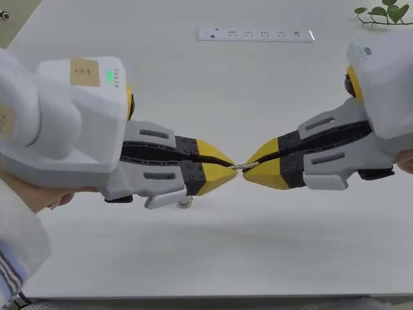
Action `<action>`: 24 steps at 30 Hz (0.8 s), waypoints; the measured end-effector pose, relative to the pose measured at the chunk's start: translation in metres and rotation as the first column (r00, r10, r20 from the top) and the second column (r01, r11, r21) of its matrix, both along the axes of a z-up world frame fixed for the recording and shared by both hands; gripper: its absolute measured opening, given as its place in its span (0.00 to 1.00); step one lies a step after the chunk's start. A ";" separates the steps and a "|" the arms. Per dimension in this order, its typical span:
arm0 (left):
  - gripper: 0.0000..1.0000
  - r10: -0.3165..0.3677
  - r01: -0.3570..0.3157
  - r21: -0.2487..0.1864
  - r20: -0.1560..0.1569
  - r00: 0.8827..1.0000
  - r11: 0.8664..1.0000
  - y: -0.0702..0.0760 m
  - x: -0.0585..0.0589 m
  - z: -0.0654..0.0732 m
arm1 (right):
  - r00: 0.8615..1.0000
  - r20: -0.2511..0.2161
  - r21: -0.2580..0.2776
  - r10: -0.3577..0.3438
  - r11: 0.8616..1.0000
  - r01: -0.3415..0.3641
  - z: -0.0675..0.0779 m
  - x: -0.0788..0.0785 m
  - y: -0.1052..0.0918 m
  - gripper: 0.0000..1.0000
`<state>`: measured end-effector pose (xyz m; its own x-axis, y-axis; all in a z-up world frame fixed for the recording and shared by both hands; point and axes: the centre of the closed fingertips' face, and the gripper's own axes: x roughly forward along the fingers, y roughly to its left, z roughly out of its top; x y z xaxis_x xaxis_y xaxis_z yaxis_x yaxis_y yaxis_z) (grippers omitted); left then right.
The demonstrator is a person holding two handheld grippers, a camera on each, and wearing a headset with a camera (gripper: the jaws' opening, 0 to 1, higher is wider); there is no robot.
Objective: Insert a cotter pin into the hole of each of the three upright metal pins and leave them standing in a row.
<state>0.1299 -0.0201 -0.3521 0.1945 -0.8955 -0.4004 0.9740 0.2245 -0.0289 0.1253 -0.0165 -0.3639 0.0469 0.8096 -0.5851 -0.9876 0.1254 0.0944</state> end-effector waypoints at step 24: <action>0.21 0.127 -0.125 0.167 0.002 0.992 0.978 0.042 0.026 -0.039 | 0.998 0.020 -0.032 -0.066 0.997 0.066 -0.026 0.016 0.001 0.00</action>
